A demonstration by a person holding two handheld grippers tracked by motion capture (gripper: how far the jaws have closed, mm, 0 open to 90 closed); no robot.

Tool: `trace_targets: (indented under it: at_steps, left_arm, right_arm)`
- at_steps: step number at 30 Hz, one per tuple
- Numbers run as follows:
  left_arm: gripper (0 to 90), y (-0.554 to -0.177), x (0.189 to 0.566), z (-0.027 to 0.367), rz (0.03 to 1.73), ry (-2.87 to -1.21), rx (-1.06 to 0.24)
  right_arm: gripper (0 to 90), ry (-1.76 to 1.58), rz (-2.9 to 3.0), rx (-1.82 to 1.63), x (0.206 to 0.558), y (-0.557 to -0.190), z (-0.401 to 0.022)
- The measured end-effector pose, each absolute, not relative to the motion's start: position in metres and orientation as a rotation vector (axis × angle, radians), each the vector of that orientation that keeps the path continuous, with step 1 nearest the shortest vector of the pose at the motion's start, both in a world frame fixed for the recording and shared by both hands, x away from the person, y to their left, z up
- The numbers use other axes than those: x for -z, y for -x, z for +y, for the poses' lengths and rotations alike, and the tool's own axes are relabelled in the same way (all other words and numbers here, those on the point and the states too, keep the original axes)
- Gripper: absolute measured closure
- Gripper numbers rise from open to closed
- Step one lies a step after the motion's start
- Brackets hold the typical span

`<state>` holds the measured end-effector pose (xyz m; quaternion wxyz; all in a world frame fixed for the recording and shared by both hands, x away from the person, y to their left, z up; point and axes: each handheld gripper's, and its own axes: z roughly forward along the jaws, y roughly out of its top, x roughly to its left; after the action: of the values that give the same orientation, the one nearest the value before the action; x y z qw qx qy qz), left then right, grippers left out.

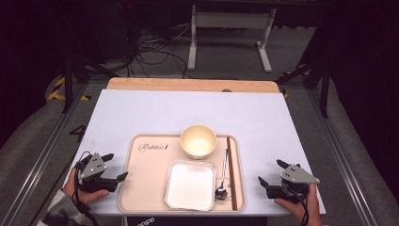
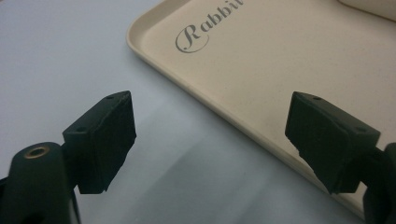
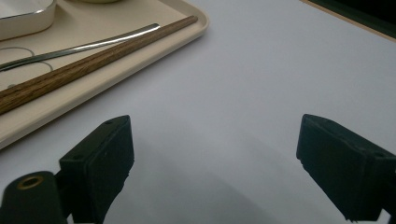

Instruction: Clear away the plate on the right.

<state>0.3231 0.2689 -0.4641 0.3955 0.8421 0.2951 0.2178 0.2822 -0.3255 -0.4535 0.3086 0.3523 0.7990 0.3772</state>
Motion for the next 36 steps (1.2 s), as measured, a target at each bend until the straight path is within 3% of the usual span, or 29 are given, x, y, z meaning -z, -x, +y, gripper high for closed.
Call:
trace_targets:
  at_steps: [36]
  left_arm:
    - [17.0, -0.3247, 0.4646, 0.2695, 0.752, -2.140, -0.557]
  right_arm:
    - [12.4, -0.953, 2.049, -1.016, 0.4520, -0.2812, -0.3290]
